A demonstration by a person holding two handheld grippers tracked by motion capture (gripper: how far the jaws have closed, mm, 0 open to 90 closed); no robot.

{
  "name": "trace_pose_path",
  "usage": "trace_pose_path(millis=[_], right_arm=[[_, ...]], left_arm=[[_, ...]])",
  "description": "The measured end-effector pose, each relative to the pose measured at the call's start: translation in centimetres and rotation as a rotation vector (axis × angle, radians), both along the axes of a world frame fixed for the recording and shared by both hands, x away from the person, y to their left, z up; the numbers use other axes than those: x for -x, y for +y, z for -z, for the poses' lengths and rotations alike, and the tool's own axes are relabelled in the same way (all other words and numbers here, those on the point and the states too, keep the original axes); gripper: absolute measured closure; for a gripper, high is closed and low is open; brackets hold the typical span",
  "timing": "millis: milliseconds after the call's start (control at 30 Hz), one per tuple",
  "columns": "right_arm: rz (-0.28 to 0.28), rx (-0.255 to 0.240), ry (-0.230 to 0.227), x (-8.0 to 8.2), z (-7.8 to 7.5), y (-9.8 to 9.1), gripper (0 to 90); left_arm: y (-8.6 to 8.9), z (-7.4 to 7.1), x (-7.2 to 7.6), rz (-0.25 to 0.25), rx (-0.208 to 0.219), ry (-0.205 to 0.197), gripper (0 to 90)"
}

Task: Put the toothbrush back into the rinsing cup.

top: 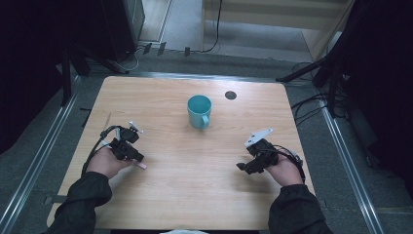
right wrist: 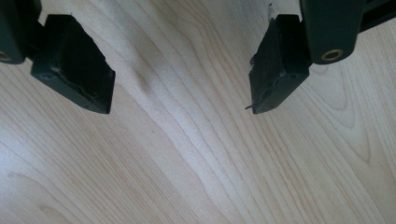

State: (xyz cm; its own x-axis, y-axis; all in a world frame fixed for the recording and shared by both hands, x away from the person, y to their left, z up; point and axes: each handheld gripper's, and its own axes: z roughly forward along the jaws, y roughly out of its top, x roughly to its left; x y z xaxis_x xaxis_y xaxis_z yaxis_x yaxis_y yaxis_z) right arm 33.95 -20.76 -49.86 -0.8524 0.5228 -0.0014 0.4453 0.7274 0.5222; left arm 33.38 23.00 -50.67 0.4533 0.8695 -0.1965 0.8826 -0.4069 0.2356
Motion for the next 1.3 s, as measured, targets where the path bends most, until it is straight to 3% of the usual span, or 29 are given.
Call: trace_pose_path(millis=[333,733,1033,1300], right_arm=[[0.000,-0.002,0.001,0.0,0.0,0.0,22.9],[0.002,-0.002,-0.001,0.0,-0.1,0.0,22.9],[0.001,0.000,0.001,0.0,0.0,0.0,22.9],[0.001,0.000,0.002,0.0,0.0,0.0,22.9]], left_arm=[[1.3,0.0,1.3,-0.028,0.009,0.030,87.0],[3.2,-0.4,2.2,-0.070,0.014,0.029,86.6],[2.9,-0.5,1.8,-0.075,0.025,0.002,86.2],[2.7,0.1,1.6,-0.082,0.020,0.025,86.6]])
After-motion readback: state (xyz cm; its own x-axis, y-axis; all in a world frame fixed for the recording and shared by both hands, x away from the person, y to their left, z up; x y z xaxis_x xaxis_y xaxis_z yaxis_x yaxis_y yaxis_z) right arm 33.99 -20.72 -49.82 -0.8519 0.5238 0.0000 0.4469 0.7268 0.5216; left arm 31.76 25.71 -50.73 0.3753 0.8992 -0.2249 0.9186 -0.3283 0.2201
